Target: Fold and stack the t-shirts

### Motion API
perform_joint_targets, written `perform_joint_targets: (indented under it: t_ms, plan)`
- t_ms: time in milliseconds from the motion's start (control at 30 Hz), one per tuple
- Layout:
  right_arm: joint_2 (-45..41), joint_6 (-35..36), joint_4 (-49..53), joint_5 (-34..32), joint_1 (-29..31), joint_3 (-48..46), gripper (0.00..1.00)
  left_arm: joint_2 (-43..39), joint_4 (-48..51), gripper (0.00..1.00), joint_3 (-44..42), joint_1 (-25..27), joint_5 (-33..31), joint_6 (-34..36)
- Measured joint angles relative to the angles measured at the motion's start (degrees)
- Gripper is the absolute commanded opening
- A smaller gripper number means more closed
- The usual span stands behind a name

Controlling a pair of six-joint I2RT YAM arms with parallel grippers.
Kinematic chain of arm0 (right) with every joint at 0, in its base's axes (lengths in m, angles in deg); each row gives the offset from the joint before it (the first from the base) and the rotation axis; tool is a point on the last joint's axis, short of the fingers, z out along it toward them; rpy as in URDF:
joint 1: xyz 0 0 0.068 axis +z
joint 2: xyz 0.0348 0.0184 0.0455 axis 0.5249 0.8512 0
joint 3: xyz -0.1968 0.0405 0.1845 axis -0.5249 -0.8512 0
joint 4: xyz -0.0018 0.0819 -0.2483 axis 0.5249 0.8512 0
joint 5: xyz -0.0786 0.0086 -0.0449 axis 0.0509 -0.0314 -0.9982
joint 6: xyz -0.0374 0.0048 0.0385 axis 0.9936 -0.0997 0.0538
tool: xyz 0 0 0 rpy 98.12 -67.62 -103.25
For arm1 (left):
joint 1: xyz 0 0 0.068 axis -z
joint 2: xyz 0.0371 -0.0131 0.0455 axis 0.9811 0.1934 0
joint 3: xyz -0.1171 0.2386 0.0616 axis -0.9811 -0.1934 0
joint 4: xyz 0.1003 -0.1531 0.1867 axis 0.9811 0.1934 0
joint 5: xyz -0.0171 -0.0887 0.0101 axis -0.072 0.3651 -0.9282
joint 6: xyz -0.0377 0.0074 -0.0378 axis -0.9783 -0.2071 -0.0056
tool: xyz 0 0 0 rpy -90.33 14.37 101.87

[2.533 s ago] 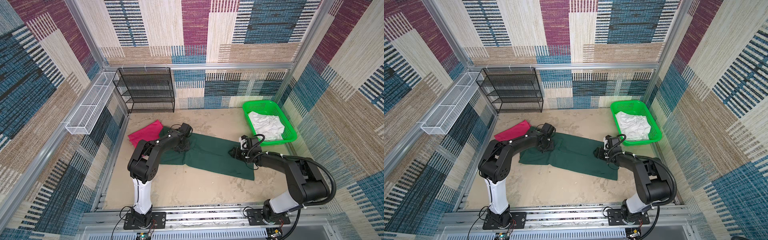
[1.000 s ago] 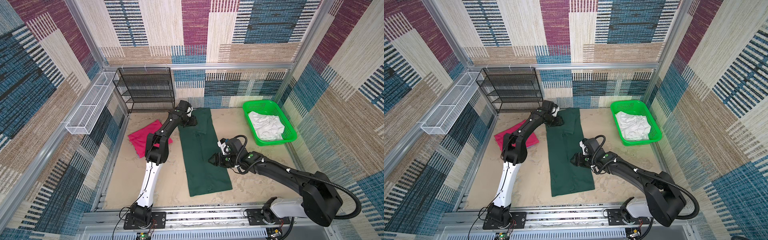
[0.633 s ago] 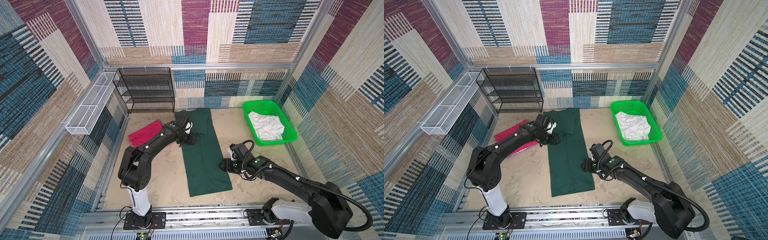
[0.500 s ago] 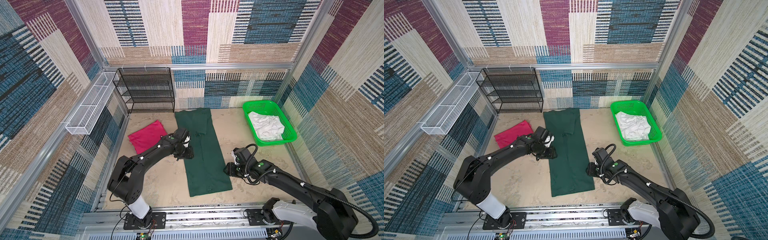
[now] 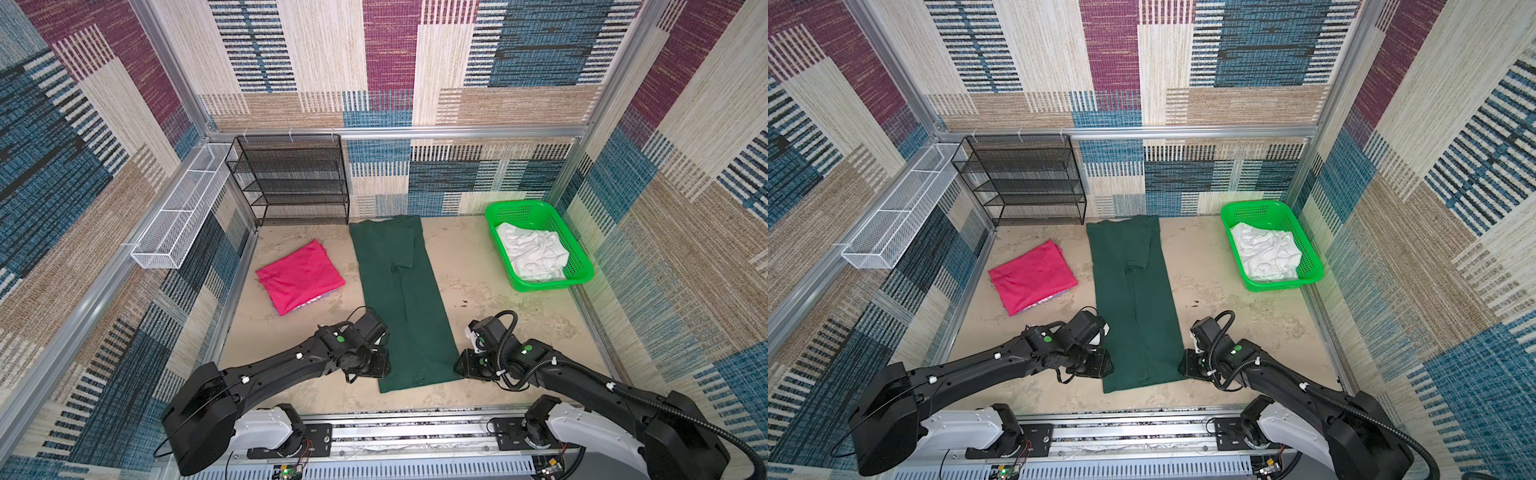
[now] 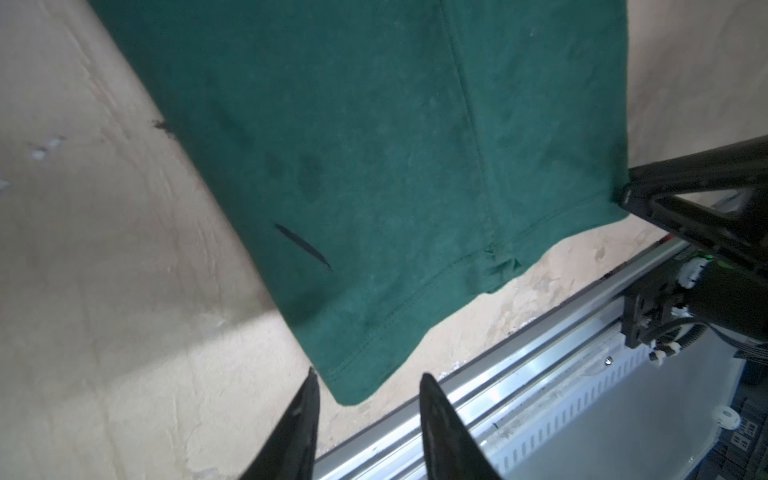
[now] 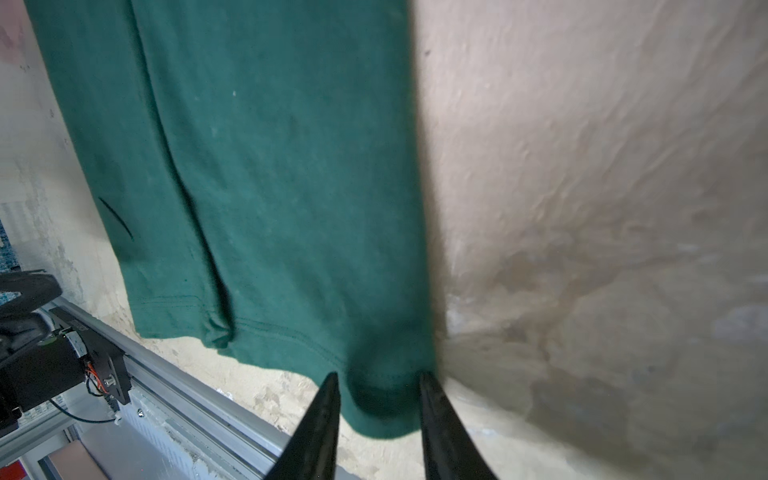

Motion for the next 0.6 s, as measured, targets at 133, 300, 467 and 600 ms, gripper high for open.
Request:
perform_joint_targets:
  t_ms: [133, 300, 467, 600]
  plan:
    - [1.29, 0.57, 0.02, 0.02, 0.28, 0.9, 0.23, 4.09, -0.87, 0.41, 2.62, 2.27, -0.04, -0.2]
    - [1.14, 0.7, 0.42, -0.17, 0.46, 1.01, 0.07, 7.26, 0.72, 0.4, 4.96, 4.42, -1.95, -0.61]
    - [0.0, 0.66, 1.22, -0.55, 0.55, 1.14, 0.0, 8.35, 2.54, 0.39, 4.2, 4.87, -3.23, -1.03]
    - [-1.9, 0.44, 2.51, -1.22, 0.55, 1.33, 0.0, 8.92, 2.97, 0.38, 2.32, 5.01, -3.37, -2.01]
